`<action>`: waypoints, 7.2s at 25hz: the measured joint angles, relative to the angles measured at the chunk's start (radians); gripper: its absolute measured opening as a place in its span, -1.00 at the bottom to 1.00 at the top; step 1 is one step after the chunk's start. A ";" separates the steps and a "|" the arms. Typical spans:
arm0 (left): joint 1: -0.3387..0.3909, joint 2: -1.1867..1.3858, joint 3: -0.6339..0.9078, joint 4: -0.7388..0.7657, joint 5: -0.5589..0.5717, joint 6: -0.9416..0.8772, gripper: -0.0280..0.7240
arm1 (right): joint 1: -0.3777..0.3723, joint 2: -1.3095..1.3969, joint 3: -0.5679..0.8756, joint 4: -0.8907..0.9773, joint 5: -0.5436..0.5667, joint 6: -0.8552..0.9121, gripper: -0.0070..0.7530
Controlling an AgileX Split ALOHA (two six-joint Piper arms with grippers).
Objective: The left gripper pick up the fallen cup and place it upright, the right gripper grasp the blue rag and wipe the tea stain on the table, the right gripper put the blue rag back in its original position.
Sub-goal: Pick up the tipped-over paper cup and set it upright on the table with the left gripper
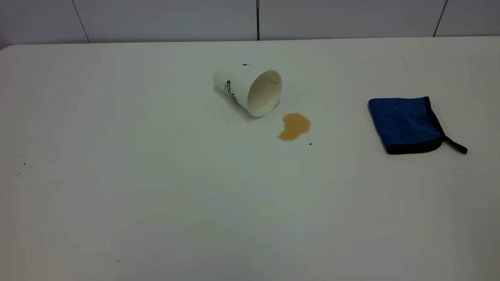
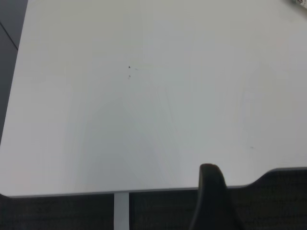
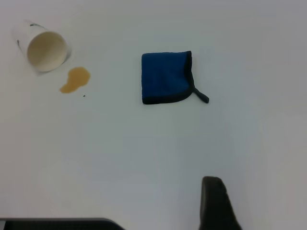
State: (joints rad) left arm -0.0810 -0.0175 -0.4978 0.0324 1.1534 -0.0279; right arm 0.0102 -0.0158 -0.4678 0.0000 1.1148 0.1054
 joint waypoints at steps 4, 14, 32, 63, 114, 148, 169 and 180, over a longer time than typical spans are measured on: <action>0.000 0.000 0.000 0.000 0.000 0.000 0.42 | 0.000 0.000 0.000 0.000 0.000 0.000 0.31; 0.000 0.000 0.000 0.000 0.000 0.000 0.42 | 0.000 0.000 0.000 0.000 0.000 0.000 0.31; 0.000 0.000 0.011 0.000 -0.022 0.000 0.42 | 0.000 0.000 0.000 0.000 0.000 0.000 0.31; -0.002 1.228 -0.315 -0.159 -0.525 0.274 0.71 | 0.000 0.000 0.000 0.000 0.000 0.000 0.31; -0.691 2.586 -1.413 0.934 -0.540 -0.614 0.64 | 0.000 0.000 0.000 0.000 0.000 0.000 0.31; -0.619 2.662 -1.414 1.269 -0.491 -0.796 -0.86 | 0.000 0.000 0.000 0.000 0.000 0.000 0.31; -0.169 2.434 -1.426 -0.253 -0.351 0.248 -0.91 | 0.000 0.000 0.000 0.000 0.000 0.000 0.31; -0.176 2.502 -1.432 -0.313 -0.362 0.255 -0.90 | 0.000 0.000 0.000 0.000 0.000 0.000 0.31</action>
State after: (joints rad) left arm -0.2573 2.4844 -1.9297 -0.2807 0.7919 0.2271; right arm 0.0102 -0.0158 -0.4678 0.0000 1.1148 0.1054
